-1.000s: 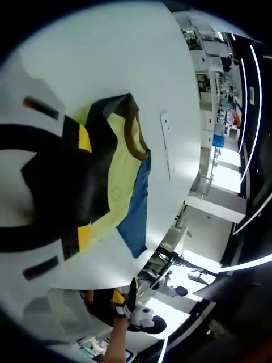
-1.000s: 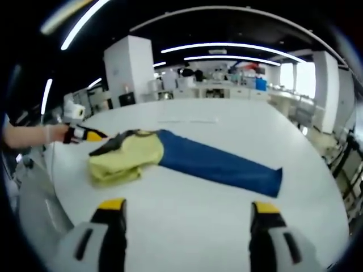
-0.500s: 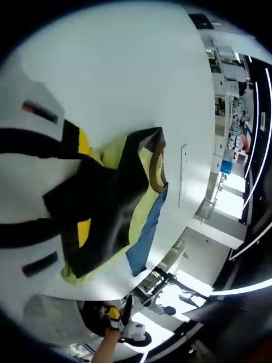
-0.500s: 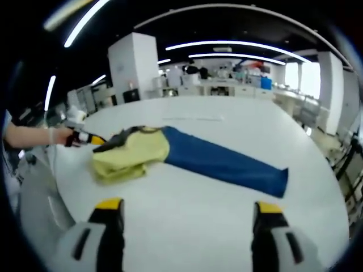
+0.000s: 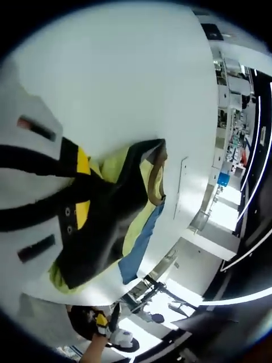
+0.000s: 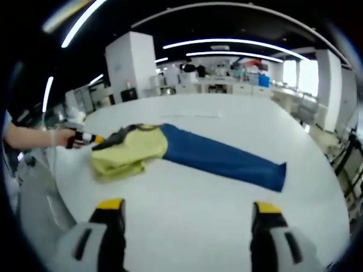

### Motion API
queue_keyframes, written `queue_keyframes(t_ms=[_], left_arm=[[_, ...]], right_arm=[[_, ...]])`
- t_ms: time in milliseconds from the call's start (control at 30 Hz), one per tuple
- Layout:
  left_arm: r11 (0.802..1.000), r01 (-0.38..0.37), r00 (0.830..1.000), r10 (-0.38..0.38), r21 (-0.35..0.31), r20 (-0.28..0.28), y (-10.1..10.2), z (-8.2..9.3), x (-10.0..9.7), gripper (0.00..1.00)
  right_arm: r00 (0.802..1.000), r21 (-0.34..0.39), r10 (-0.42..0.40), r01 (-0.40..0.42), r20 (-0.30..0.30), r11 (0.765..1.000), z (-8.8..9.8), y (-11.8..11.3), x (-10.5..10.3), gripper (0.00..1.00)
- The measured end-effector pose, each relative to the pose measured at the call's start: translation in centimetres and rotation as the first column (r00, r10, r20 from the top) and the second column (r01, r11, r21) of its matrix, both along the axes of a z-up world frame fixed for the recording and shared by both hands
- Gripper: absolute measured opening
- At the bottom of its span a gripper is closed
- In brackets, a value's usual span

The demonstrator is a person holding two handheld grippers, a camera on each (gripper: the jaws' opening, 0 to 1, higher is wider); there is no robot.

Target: Fold the garment on the visible template until the final outline fits inside the template.

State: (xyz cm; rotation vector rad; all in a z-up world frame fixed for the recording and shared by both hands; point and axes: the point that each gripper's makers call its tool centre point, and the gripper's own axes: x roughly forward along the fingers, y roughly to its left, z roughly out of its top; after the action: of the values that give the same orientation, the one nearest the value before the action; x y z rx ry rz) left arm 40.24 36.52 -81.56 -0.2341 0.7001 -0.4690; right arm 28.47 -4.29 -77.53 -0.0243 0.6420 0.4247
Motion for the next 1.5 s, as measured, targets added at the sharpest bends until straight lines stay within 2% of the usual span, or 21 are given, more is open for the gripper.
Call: queue_keyframes(t_ms=[33,100,267,433,633,733,900,1033,1167,1233,1367,1500], left_arm=[[1.000,-0.001,1.000,0.001,0.001,0.004,0.0,0.1,0.0,0.01],[1.000,-0.002,1.000,0.002,-0.018,0.003,-0.4,0.3,-0.2,0.00],[1.000,-0.001,1.000,0.001,-0.018,0.007,0.0,0.3,-0.1,0.00],[0.999,-0.009,0.999,0.010,-0.030,0.033,0.3,1.8,-0.2,0.00],[0.999,-0.043,0.998,0.043,-0.013,0.051,3.3,2.6,-0.3,0.00],[0.997,-0.073,0.996,0.073,-0.003,0.057,6.2,2.5,-0.5,0.00],[0.993,-0.117,0.991,0.115,0.020,0.067,9.0,3.2,-1.0,0.00],[0.987,-0.155,0.986,0.152,0.039,0.076,12.2,3.5,-1.2,0.00],[0.978,-0.197,0.978,0.192,0.064,0.077,15.0,3.5,-1.5,0.00],[0.974,-0.214,0.975,0.208,0.074,0.072,15.4,3.4,-1.8,0.00],[0.963,-0.255,0.966,0.251,0.087,0.058,17.9,3.1,-2.3,0.00],[0.953,-0.282,0.959,0.280,0.110,0.039,20.6,2.3,-2.4,0.00]], right_arm=[[1.000,0.001,-0.001,0.001,-0.001,1.000,0.0,0.0,-0.1,0.92],[1.000,0.002,-0.003,0.003,-0.002,1.000,0.0,0.0,-0.1,0.92],[1.000,0.003,-0.002,0.002,-0.003,1.000,0.0,0.1,-0.2,0.92],[1.000,0.002,0.000,0.000,0.000,1.000,0.2,0.4,-0.1,0.91],[1.000,-0.002,0.009,-0.009,0.004,1.000,0.5,0.8,0.1,0.91],[1.000,-0.001,0.013,-0.013,0.004,1.000,0.5,1.1,0.2,0.91],[1.000,-0.007,0.023,-0.023,-0.001,1.000,0.4,1.3,0.5,0.91],[0.999,-0.012,0.032,-0.032,-0.007,0.999,0.3,1.5,0.7,0.91],[0.999,-0.017,0.037,-0.037,-0.010,0.999,0.3,1.9,0.8,0.91],[0.999,-0.014,0.037,-0.037,-0.011,0.999,0.3,2.0,0.8,0.91],[0.999,-0.019,0.034,-0.035,-0.015,0.999,0.2,2.0,0.9,0.91],[0.999,-0.021,0.031,-0.031,-0.020,0.999,0.1,2.0,1.0,0.90]])
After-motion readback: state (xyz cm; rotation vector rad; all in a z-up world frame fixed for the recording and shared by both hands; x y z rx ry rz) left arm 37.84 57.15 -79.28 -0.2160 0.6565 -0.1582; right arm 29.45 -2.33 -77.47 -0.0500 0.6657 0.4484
